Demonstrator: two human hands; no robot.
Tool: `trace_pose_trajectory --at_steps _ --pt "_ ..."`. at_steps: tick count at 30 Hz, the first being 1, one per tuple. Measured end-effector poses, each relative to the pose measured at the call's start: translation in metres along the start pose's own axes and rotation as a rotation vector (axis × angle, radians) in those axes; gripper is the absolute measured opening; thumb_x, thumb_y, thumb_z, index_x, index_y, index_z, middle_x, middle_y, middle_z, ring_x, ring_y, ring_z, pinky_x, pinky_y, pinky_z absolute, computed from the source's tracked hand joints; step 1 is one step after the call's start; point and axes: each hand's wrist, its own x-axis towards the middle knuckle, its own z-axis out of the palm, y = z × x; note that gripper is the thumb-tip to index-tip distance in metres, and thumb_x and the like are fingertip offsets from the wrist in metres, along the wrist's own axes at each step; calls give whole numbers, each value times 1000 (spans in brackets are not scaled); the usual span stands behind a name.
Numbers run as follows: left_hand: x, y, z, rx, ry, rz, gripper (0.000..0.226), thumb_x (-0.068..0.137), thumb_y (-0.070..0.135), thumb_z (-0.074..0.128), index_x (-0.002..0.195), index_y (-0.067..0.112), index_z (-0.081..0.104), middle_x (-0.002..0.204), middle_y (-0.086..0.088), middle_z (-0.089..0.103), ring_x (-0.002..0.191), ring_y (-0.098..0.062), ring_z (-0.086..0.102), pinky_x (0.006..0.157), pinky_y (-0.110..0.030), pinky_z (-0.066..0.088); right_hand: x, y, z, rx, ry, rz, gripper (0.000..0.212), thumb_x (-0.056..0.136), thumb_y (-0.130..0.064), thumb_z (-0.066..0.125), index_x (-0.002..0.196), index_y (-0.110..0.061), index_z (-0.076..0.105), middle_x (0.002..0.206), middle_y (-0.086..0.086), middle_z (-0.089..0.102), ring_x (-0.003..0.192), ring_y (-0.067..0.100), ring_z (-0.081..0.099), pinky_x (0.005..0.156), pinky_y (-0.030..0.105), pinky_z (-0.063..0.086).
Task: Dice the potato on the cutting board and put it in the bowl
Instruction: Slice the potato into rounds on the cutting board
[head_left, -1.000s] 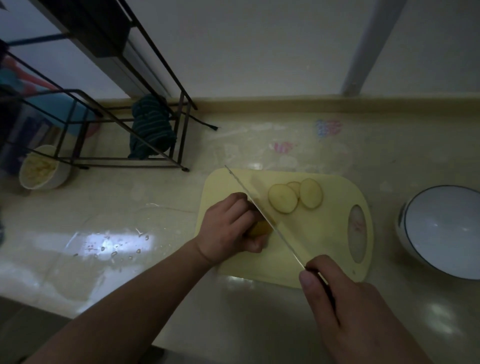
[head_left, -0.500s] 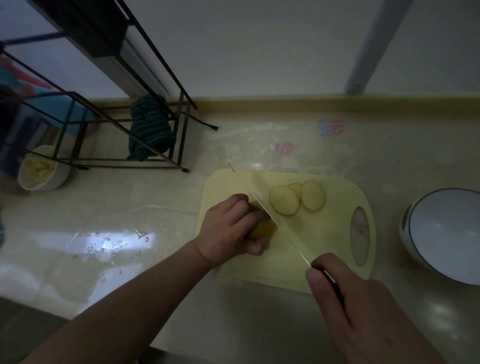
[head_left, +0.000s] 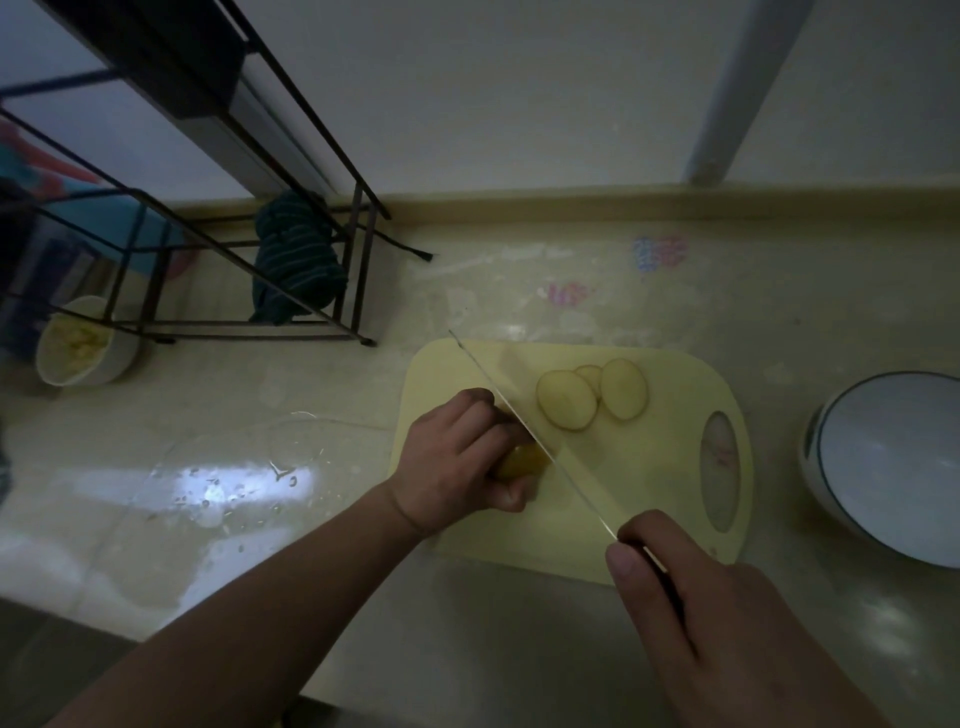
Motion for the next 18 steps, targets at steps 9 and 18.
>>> trace_pose_trajectory --at_steps 9,18 --pt "-1 2 2 19 44 -8 44 69 32 80 101 10 59 78 -14 64 83 -27 57 62 -32 50 -2 0 7 -77 -44 82 91 42 -91 -26 94 -43 31 68 -3 59 64 11 58 59 19 43" --pt "-6 -1 6 58 31 -36 34 67 32 82 73 -1 72 72 -15 62 77 -30 62 59 -36 51 0 -3 9 -184 -114 98 94 32 -85 -38 95 -50 22 80 -17 58 55 9 49 53 14 38"
